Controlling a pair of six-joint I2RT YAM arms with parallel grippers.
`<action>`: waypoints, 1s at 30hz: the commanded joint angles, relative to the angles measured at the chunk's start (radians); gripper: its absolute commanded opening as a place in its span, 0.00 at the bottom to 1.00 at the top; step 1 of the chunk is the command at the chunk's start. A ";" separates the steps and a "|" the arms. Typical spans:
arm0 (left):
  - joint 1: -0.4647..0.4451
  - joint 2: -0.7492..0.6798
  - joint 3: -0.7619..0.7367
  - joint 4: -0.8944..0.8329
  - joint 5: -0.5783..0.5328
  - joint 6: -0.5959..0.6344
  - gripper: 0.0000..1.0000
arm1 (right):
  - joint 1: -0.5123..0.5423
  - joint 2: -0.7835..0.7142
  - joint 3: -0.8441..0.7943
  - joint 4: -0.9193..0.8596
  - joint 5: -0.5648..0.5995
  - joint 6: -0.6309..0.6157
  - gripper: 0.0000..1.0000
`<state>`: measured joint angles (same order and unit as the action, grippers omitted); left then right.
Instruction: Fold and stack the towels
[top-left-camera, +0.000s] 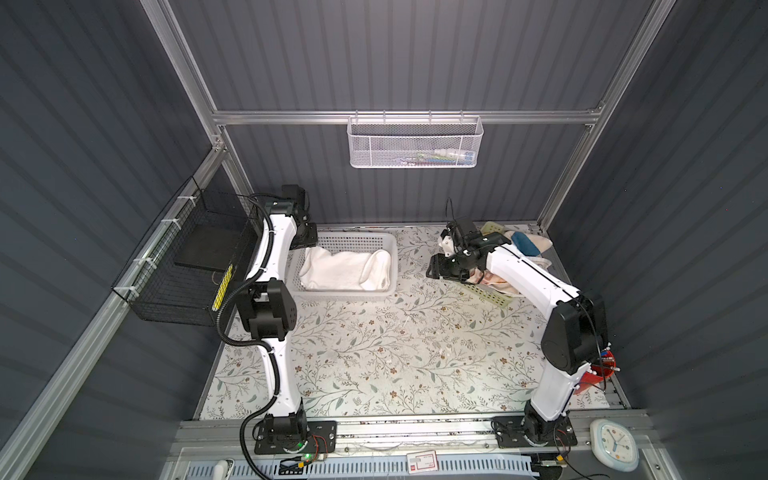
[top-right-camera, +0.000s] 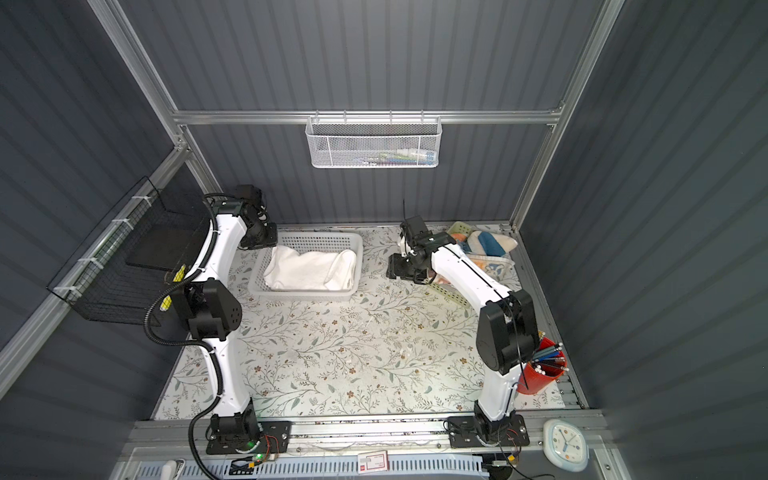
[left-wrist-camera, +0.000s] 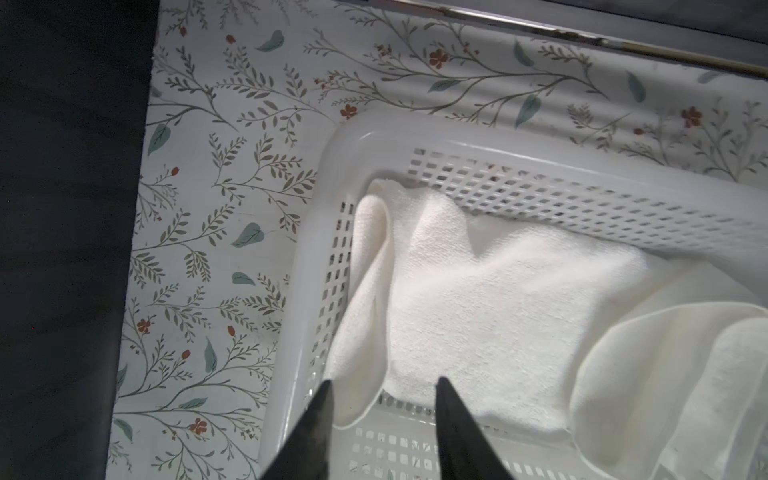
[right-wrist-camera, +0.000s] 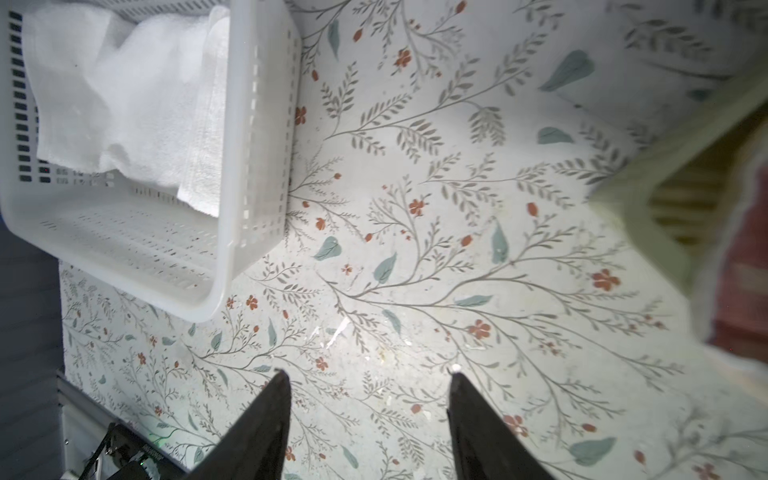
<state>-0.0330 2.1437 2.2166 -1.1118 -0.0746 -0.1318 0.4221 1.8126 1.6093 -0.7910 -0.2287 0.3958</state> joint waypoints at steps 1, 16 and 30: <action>-0.057 0.014 -0.045 0.060 0.144 -0.032 0.31 | -0.029 -0.056 -0.004 -0.057 0.045 -0.042 0.62; -0.148 0.243 -0.158 0.250 0.460 -0.133 0.19 | -0.187 -0.187 -0.098 -0.109 0.114 -0.092 0.64; -0.216 0.128 -0.289 0.311 0.567 -0.175 0.18 | -0.321 -0.242 -0.122 -0.130 0.123 -0.123 0.65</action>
<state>-0.2184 2.3268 1.9404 -0.8066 0.4240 -0.2810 0.1192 1.5906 1.4967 -0.8925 -0.1223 0.2939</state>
